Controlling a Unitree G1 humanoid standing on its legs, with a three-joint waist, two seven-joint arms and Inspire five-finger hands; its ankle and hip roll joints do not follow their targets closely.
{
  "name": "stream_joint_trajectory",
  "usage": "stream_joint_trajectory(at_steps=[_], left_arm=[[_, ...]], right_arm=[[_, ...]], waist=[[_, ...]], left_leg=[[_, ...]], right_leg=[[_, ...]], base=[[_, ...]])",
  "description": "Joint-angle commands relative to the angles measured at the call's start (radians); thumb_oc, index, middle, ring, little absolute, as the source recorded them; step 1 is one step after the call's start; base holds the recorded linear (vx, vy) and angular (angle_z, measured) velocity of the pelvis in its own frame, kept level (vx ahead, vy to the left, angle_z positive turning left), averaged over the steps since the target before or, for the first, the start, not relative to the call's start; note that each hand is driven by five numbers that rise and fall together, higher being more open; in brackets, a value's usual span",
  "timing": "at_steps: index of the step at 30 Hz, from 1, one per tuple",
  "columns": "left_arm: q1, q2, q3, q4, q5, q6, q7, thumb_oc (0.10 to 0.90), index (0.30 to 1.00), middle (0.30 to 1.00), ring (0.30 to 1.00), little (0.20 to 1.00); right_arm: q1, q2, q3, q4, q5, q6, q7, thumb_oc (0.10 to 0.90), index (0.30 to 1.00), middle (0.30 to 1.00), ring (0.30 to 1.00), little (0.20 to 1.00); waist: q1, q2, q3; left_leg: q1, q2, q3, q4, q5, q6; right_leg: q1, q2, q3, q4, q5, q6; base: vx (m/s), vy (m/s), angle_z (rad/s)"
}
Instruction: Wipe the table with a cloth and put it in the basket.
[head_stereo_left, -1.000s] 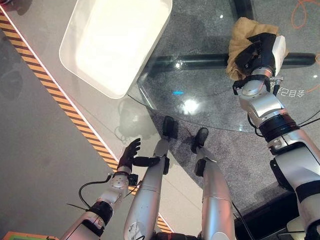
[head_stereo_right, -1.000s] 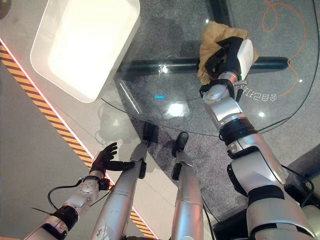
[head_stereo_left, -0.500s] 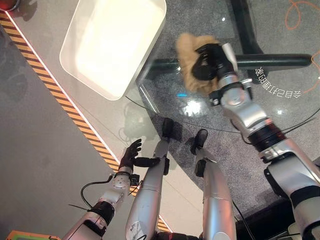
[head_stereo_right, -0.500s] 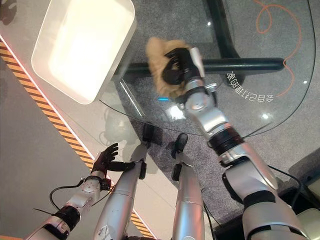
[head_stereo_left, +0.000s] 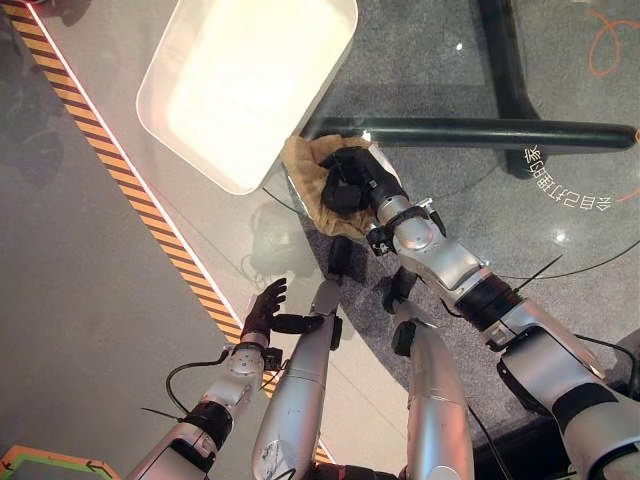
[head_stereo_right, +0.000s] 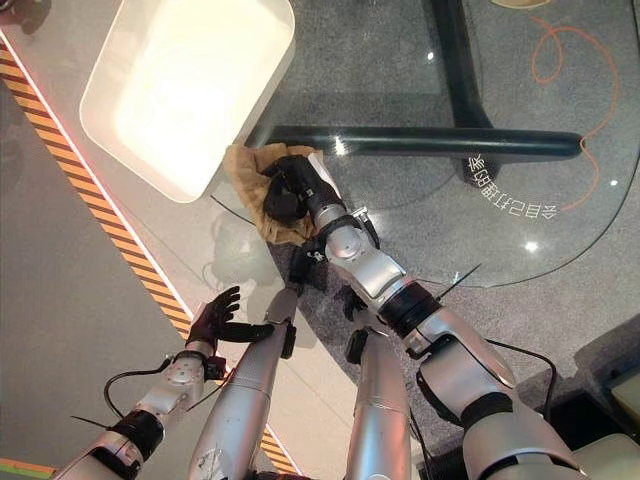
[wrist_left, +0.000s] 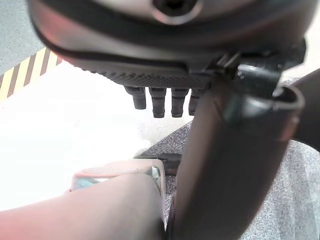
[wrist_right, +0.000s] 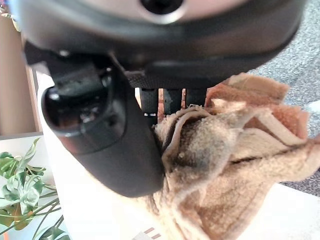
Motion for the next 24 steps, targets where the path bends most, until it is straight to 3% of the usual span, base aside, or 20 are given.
stream_joint_trajectory(at_steps=[1,8,16,17,24], left_arm=[[0.078,-0.003,-0.038,-0.001,0.034,0.002,0.022,0.8,0.9,0.9,0.9,0.9],[0.093,-0.006,-0.029,0.015,-0.009,-0.055,0.032,0.8,0.9,0.9,0.9,0.9],[0.109,0.0,0.064,-0.126,-0.166,-0.298,0.079,0.8,0.9,0.9,0.9,0.9],[0.088,0.009,0.083,-0.175,-0.157,-0.313,0.103,0.8,0.9,0.9,0.9,0.9],[0.08,0.044,0.117,-0.355,-0.096,-0.306,0.146,0.8,0.9,0.9,0.9,0.9]], right_arm=[[0.004,0.047,-0.006,-0.118,0.004,-0.051,-0.014,0.1,0.3,0.3,0.3,0.2],[0.007,0.021,-0.027,-0.089,0.032,-0.076,-0.02,0.1,0.3,0.3,0.3,0.2],[0.031,0.007,-0.056,-0.121,0.047,-0.097,0.013,0.1,0.3,0.3,0.3,0.2],[0.017,0.003,-0.062,-0.132,0.047,-0.096,0.016,0.1,0.3,0.3,0.3,0.2],[0.045,0.01,-0.083,-0.191,0.085,-0.119,0.044,0.1,0.3,0.3,0.3,0.2]], waist=[[0.017,-0.005,-0.015],[0.015,-0.003,-0.015],[0.02,-0.003,-0.015],[0.018,-0.005,-0.015],[0.025,-0.012,-0.015]], left_leg=[[0.023,-0.038,0.076,0.097,-0.163,0.054],[0.022,-0.038,0.075,0.1,-0.164,0.053],[0.042,-0.036,0.072,0.086,-0.159,0.051],[0.012,-0.037,0.074,0.078,-0.126,0.054],[0.046,-0.036,0.065,0.073,-0.124,0.057]], right_leg=[[-0.001,-0.012,0.068,-0.13,0.13,0.103],[-0.003,-0.011,0.07,-0.126,0.131,0.102],[0.014,-0.011,0.066,-0.126,0.121,0.099],[-0.011,-0.014,0.056,-0.139,0.15,0.091],[0.022,-0.008,0.052,-0.13,0.138,0.082]], base=[[0.0,0.0,0.0],[0.0,0.0,0.0],[-0.01,-0.014,0.0],[-0.06,-0.037,0.03],[-0.01,-0.028,0.01]])
